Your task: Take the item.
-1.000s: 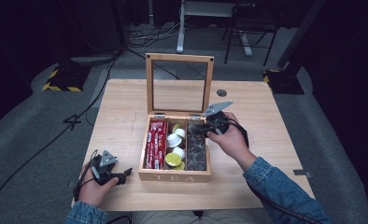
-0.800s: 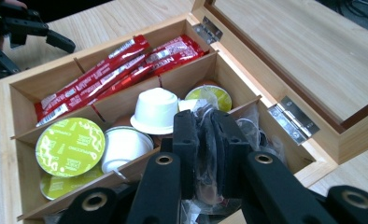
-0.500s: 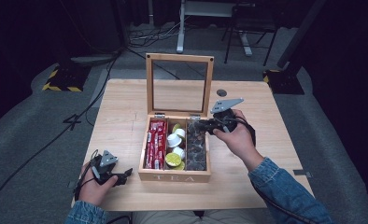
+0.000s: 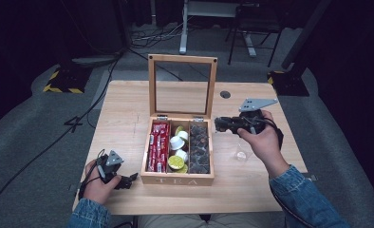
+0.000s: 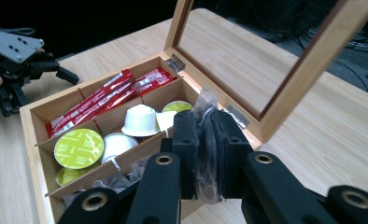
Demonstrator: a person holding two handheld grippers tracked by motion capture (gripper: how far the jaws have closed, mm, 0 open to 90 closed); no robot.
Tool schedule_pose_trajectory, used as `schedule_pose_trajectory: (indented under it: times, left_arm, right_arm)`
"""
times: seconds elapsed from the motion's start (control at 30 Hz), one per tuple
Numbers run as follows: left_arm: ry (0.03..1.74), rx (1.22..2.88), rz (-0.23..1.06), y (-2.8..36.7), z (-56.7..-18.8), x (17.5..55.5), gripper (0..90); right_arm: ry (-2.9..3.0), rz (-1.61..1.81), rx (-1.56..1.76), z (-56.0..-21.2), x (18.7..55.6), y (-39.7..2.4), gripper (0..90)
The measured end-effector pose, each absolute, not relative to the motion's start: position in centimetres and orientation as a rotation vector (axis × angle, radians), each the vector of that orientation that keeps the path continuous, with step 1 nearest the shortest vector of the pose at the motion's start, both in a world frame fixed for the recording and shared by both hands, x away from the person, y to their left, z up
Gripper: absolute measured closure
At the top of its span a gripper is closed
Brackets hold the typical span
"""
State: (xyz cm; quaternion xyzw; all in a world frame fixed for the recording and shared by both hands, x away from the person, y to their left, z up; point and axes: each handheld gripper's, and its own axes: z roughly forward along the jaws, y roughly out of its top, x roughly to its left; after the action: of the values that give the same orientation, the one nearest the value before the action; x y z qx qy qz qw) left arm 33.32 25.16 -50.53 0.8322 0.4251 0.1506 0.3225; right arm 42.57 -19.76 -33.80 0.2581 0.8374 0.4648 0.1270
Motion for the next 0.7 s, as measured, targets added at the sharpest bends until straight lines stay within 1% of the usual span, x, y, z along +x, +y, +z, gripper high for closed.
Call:
schedule_pose_trajectory:
  times: [0.3,0.7]
  left_arm:
    - [1.116,2.185,0.396,25.1,-50.5,33.3,1.5]
    - [1.114,2.186,0.396,25.2,-50.5,33.3,1.5]
  right_arm:
    - [2.4,1.356,0.772,-33.2,41.8,-22.5,80.7]
    - [2.363,1.347,0.784,-32.5,40.9,-24.9,80.7]
